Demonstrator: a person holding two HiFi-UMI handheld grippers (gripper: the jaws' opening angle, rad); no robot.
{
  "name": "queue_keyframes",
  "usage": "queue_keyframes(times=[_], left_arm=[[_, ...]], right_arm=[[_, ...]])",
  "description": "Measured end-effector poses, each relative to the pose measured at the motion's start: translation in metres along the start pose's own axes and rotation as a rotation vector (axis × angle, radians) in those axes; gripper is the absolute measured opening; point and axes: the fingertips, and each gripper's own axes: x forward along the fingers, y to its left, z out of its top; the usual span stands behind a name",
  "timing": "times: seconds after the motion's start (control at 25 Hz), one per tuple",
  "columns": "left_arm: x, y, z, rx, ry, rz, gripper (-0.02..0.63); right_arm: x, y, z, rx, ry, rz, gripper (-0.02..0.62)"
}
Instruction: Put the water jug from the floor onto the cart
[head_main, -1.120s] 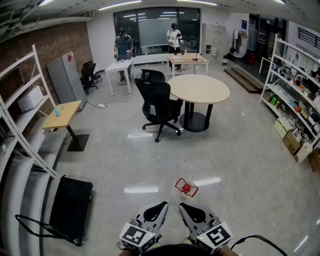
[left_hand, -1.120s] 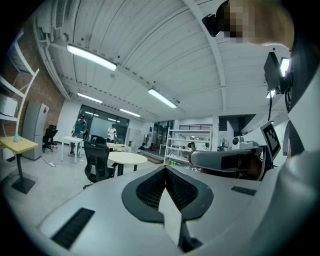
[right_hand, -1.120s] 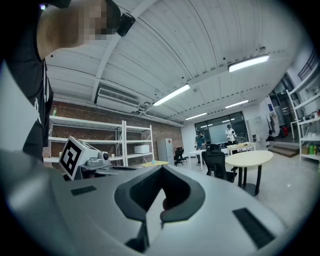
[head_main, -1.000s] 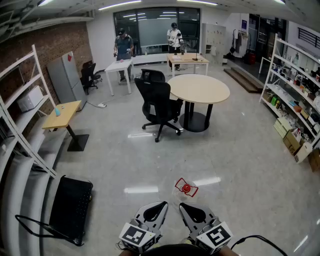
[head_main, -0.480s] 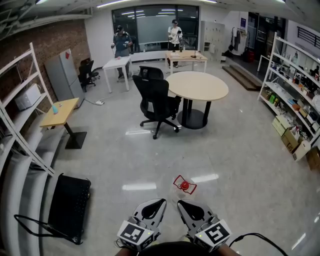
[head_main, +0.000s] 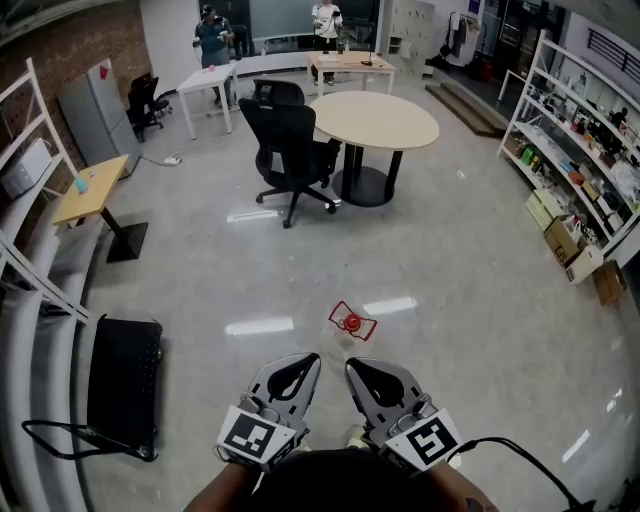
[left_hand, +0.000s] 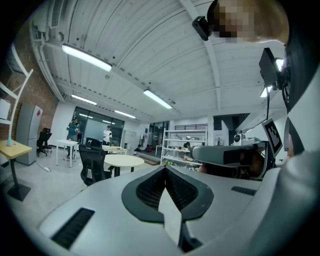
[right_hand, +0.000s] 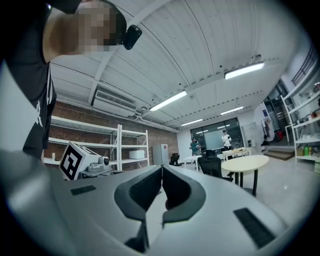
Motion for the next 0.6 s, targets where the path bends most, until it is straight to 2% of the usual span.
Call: queue_keyframes(times=[0.36, 0.6], left_arm=[[0.004, 0.018, -0.005, 0.018, 0.001, -0.081, 0.005], [0.026, 0.031, -0.024, -0.001, 0.035, -0.143, 0.005]], right_arm=[[0.019, 0.000, -0.011, 0.013, 0.019, -0.103, 0.003], [0.025, -0.015, -0.028, 0.019, 0.038, -0.196, 0.003]])
